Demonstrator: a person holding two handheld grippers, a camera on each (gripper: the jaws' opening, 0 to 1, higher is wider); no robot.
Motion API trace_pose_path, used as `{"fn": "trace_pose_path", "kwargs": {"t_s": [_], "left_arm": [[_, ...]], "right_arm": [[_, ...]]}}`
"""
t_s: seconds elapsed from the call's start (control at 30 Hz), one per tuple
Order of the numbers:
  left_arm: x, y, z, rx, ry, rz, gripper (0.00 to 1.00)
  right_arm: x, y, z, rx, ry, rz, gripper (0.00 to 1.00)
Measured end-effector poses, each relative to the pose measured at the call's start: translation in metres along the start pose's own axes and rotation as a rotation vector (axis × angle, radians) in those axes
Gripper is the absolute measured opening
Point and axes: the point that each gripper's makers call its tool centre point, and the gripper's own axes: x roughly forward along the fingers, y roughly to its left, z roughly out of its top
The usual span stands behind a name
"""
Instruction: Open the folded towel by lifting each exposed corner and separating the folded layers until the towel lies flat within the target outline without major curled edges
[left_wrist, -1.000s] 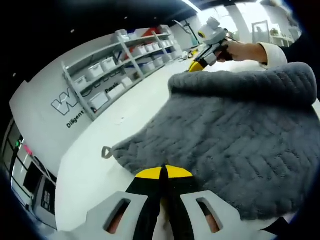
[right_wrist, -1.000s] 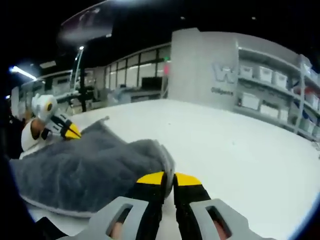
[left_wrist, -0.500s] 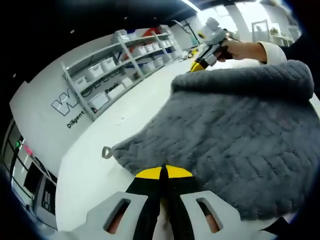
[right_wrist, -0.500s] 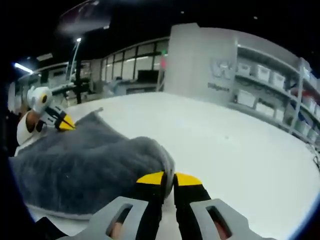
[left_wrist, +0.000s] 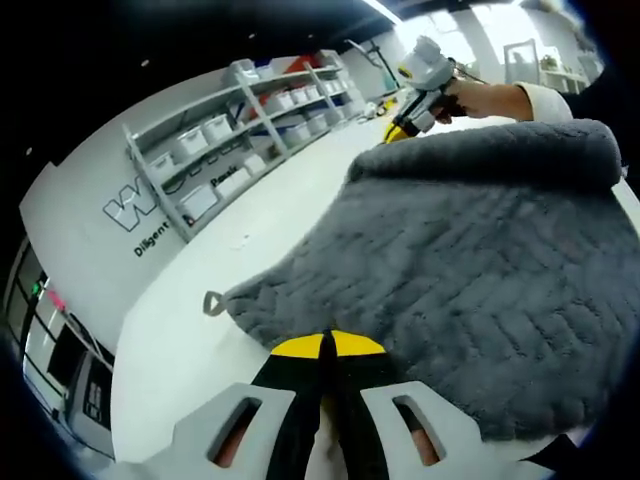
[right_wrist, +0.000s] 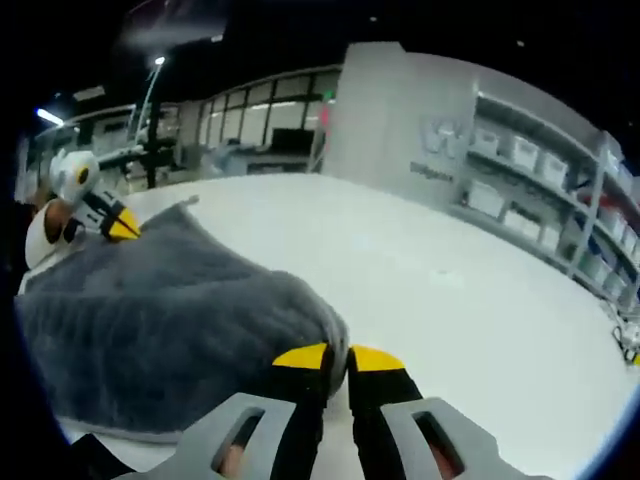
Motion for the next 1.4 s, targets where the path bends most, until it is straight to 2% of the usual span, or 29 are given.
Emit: {"fn": "trace_pose_path", "kwargs": {"t_s": [0.83, 1.2, 1.27, 1.4], "left_arm": [[0.000, -0.001, 0.001, 0.027, 0.003, 0.003, 0.00], [0.000, -0.002, 0.001, 0.033, 0.004, 0.005, 0.00], [0.000, -0.002, 0.001, 0.025, 0.006, 0.004, 0.00], [-0.001, -0.002, 0.000, 0.022, 0.007, 0.003, 0.00]], "right_arm": [[0.000, -0.021, -0.007, -0.085, 0.006, -0.050, 0.04], [0.000, -0.027, -0.003, -0.128, -0.024, -0.056, 0.05], [0.000, -0.030, 0.000, -0.175, -0.043, -0.071, 0.05], [-0.002, -0.029, 0.005, -0.208, -0.069, -0.069, 0.06]]}}
